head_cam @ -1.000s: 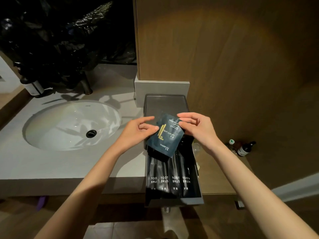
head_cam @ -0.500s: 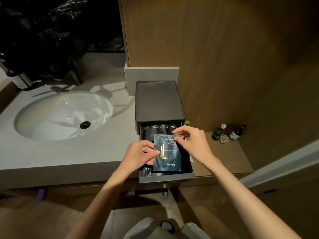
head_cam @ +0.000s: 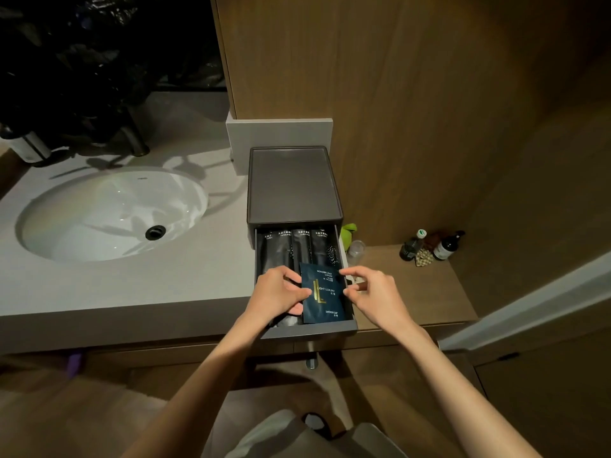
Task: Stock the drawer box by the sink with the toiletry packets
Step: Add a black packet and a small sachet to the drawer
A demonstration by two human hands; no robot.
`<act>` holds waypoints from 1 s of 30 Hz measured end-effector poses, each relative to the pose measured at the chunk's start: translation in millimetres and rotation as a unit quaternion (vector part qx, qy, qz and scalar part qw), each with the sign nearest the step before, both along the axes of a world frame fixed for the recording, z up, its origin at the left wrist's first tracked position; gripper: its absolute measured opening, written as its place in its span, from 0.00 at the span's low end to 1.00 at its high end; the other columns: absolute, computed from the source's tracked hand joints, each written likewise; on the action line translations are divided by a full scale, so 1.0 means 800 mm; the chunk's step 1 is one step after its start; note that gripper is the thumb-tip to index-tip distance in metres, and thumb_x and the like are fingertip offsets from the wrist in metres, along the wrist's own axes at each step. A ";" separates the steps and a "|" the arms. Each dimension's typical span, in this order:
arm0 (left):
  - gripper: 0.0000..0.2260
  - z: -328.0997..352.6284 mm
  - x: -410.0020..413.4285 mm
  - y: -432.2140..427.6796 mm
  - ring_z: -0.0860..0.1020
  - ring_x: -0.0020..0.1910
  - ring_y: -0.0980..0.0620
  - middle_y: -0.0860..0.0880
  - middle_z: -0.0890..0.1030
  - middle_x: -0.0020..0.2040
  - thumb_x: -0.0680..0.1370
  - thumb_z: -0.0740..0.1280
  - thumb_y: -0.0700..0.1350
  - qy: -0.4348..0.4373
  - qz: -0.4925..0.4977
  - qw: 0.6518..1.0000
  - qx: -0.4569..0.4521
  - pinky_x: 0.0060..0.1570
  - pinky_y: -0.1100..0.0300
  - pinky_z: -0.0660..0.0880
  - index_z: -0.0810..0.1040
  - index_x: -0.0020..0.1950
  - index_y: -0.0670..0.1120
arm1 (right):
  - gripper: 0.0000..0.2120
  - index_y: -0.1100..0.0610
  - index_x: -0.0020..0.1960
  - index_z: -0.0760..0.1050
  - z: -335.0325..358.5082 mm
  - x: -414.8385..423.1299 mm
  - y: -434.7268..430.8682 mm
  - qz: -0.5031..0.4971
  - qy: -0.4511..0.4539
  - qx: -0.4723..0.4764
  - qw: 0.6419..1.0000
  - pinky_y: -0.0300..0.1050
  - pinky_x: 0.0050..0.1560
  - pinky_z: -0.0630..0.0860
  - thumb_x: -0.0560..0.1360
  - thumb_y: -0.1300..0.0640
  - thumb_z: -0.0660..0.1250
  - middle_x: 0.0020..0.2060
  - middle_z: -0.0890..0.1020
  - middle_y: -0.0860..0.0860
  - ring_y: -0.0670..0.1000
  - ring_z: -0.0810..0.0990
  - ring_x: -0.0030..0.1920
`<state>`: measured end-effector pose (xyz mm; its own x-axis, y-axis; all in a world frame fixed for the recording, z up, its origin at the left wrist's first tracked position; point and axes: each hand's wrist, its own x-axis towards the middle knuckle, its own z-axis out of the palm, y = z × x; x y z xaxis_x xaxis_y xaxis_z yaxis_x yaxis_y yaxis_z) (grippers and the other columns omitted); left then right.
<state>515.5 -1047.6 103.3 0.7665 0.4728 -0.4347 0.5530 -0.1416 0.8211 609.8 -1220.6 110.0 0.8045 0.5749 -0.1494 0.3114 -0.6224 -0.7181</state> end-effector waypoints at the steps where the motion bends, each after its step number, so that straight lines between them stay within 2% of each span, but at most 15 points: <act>1: 0.13 -0.001 0.000 -0.003 0.83 0.30 0.50 0.47 0.83 0.34 0.71 0.75 0.41 0.007 0.000 1.000 0.010 0.33 0.57 0.82 0.74 0.51 0.44 | 0.17 0.48 0.60 0.78 -0.002 0.000 -0.001 0.002 0.002 0.001 1.000 0.27 0.36 0.75 0.75 0.63 0.68 0.43 0.83 0.48 0.34 0.79 0.41; 3: 0.14 -0.003 -0.002 -0.006 0.82 0.29 0.51 0.48 0.83 0.34 0.71 0.75 0.44 0.010 -0.009 0.998 0.058 0.33 0.57 0.81 0.72 0.50 0.45 | 0.17 0.49 0.60 0.78 -0.004 0.000 -0.002 0.003 0.004 0.004 1.000 0.25 0.34 0.74 0.74 0.64 0.68 0.42 0.83 0.47 0.34 0.79 0.39; 5: 0.16 -0.003 -0.004 -0.006 0.81 0.32 0.51 0.52 0.82 0.34 0.70 0.75 0.49 0.023 -0.046 0.982 0.181 0.35 0.58 0.76 0.71 0.49 0.46 | 0.17 0.49 0.60 0.79 -0.004 0.002 -0.003 0.005 0.003 0.004 1.000 0.26 0.36 0.75 0.74 0.64 0.68 0.40 0.83 0.47 0.35 0.80 0.38; 7: 0.18 0.000 -0.006 -0.005 0.79 0.39 0.51 0.53 0.80 0.37 0.69 0.73 0.56 0.042 -0.077 0.949 0.303 0.36 0.58 0.72 0.69 0.49 0.49 | 0.17 0.50 0.60 0.79 -0.001 0.001 -0.004 0.015 -0.001 0.000 1.000 0.30 0.40 0.77 0.74 0.64 0.68 0.44 0.83 0.48 0.39 0.82 0.40; 8: 0.20 0.001 -0.008 -0.005 0.79 0.40 0.51 0.53 0.80 0.38 0.69 0.72 0.59 0.042 -0.086 0.938 0.334 0.36 0.58 0.71 0.68 0.51 0.50 | 0.16 0.51 0.60 0.79 0.000 0.000 -0.004 0.024 -0.014 -0.002 1.000 0.30 0.43 0.76 0.74 0.63 0.69 0.48 0.82 0.48 0.42 0.82 0.42; 11: 0.21 0.007 -0.017 -0.003 0.75 0.36 0.55 0.55 0.77 0.35 0.71 0.70 0.60 0.002 -0.103 0.933 0.345 0.34 0.59 0.69 0.66 0.53 0.51 | 0.15 0.51 0.59 0.79 0.005 -0.004 -0.006 0.063 -0.077 -0.003 0.995 0.37 0.56 0.71 0.73 0.60 0.71 0.57 0.79 0.47 0.46 0.78 0.55; 14: 0.14 0.014 -0.040 0.004 0.72 0.38 0.59 0.56 0.74 0.38 0.75 0.66 0.58 -0.066 -0.127 0.930 0.339 0.34 0.62 0.67 0.69 0.54 0.54 | 0.14 0.49 0.59 0.78 0.012 -0.012 -0.012 0.121 -0.106 -0.002 0.987 0.39 0.60 0.67 0.74 0.53 0.70 0.57 0.79 0.44 0.45 0.73 0.58; 16: 0.14 0.015 -0.060 0.011 0.71 0.44 0.58 0.58 0.75 0.43 0.75 0.64 0.60 -0.092 -0.158 0.923 0.338 0.40 0.62 0.69 0.73 0.55 0.55 | 0.14 0.46 0.60 0.78 0.016 -0.018 -0.016 0.166 -0.108 -0.014 0.980 0.39 0.58 0.67 0.75 0.49 0.69 0.56 0.78 0.41 0.43 0.72 0.57; 20: 0.25 0.009 -0.094 0.022 0.69 0.52 0.59 0.61 0.76 0.52 0.70 0.60 0.70 -0.066 -0.244 0.904 0.346 0.53 0.60 0.67 0.73 0.61 0.58 | 0.17 0.45 0.62 0.76 0.014 -0.030 -0.018 0.251 -0.129 -0.083 0.956 0.41 0.60 0.68 0.74 0.43 0.67 0.56 0.79 0.41 0.44 0.73 0.58; 23: 0.19 -0.005 -0.106 0.025 0.71 0.52 0.55 0.59 0.79 0.51 0.72 0.66 0.63 -0.071 -0.294 0.869 0.392 0.48 0.60 0.62 0.77 0.58 0.56 | 0.19 0.42 0.63 0.74 0.005 -0.037 -0.015 0.286 -0.191 -0.144 0.928 0.44 0.64 0.64 0.74 0.40 0.66 0.57 0.80 0.41 0.46 0.74 0.59; 25: 0.12 -0.013 -0.110 0.025 0.75 0.47 0.51 0.56 0.81 0.45 0.71 0.72 0.55 -0.098 -0.306 0.837 0.443 0.45 0.60 0.61 0.81 0.52 0.54 | 0.18 0.42 0.63 0.74 0.002 -0.038 -0.013 0.296 -0.216 -0.165 0.916 0.44 0.64 0.63 0.75 0.41 0.65 0.56 0.81 0.41 0.47 0.75 0.59; 27: 0.10 -0.018 -0.112 0.026 0.76 0.41 0.52 0.57 0.81 0.41 0.69 0.75 0.52 -0.107 -0.299 0.829 0.461 0.41 0.60 0.63 0.81 0.48 0.54 | 0.17 0.43 0.63 0.75 0.002 -0.038 -0.013 0.296 -0.219 -0.165 0.915 0.45 0.62 0.67 0.75 0.43 0.66 0.55 0.82 0.42 0.47 0.77 0.57; 30: 0.09 -0.019 -0.112 0.027 0.75 0.40 0.54 0.59 0.80 0.40 0.69 0.74 0.54 -0.116 -0.292 0.828 0.465 0.40 0.60 0.64 0.80 0.47 0.56 | 0.18 0.43 0.63 0.75 0.008 -0.037 -0.014 0.290 -0.213 -0.166 0.918 0.46 0.60 0.71 0.75 0.43 0.66 0.53 0.82 0.43 0.48 0.78 0.56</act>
<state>426.3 -1025.8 88.3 0.9942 0.0406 0.0996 0.0111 -0.9597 0.2808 580.5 -1232.1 116.2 0.4042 0.9045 -0.1359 0.8677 -0.4262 -0.2559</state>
